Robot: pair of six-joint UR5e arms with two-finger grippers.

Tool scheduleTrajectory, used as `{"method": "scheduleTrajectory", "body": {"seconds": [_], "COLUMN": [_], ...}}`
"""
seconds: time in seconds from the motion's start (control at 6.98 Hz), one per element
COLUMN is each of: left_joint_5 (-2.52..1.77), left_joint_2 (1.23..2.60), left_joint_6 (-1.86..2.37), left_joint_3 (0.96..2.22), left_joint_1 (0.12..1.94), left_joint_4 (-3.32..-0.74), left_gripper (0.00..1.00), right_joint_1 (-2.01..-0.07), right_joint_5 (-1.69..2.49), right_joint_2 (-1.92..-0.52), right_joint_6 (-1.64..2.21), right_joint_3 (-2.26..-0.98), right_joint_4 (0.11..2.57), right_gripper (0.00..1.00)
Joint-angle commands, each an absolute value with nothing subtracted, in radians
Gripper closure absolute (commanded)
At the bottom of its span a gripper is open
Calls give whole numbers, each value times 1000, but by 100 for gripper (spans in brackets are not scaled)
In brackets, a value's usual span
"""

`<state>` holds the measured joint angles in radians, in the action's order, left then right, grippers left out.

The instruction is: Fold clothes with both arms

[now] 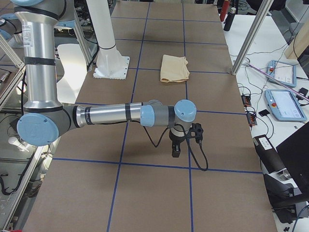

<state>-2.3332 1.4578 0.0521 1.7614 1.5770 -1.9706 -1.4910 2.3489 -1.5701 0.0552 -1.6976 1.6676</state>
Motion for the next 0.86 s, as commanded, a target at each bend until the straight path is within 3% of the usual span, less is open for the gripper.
{"method": "scheduleTrajectory", "body": {"seconds": [0.0,0.72], "left_joint_5": [-2333,-2335], "left_joint_2": [1457,1440], "left_joint_6": [52,52], "left_joint_3": [1782,1787], "left_joint_1": [1578,1577], "left_joint_4": [-1970,-1970], "left_gripper": [0,0], "right_joint_1": [-1491,-1491], "right_joint_5": [2350,2350], "right_joint_2": [-1566,-1582], "right_joint_6": [52,57], "right_joint_3": [-1698,-1687], "right_joint_4": [1667,1566], "right_gripper": [0,0]}}
